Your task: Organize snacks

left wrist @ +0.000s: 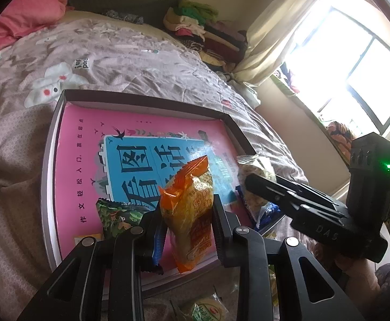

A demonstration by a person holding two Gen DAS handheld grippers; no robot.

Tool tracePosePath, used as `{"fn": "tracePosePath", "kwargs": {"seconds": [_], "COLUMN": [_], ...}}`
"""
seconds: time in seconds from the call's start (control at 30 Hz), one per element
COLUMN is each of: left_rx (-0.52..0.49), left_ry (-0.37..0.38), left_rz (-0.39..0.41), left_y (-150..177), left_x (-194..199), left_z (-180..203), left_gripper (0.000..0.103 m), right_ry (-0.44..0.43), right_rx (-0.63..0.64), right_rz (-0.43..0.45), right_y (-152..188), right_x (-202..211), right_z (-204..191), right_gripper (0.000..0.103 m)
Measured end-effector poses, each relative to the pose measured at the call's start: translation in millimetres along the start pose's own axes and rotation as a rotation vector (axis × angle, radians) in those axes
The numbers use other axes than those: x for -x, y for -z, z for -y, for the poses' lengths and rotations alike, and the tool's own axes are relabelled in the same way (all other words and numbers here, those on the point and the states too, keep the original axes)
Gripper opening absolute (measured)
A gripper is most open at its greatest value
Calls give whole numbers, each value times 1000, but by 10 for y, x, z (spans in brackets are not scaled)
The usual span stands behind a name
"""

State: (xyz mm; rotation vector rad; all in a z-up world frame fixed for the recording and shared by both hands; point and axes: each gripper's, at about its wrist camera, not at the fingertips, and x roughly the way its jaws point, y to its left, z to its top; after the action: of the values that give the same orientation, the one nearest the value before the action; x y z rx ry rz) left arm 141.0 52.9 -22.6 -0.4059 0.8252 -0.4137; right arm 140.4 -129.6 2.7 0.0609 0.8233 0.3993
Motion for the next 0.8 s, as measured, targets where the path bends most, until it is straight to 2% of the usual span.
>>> {"fn": "tracePosePath", "kwargs": {"seconds": [0.8], "left_rx": [14], "left_ry": [-18], "left_rz": [-31], "left_y": [3], "left_x": [-69], "left_z": [-79], "left_gripper": [31], "right_ry": [1], "right_rx": [53], "right_rz": [-102], "right_y": [172], "right_x": [-261], "right_z": [-177], "right_gripper": [41]}}
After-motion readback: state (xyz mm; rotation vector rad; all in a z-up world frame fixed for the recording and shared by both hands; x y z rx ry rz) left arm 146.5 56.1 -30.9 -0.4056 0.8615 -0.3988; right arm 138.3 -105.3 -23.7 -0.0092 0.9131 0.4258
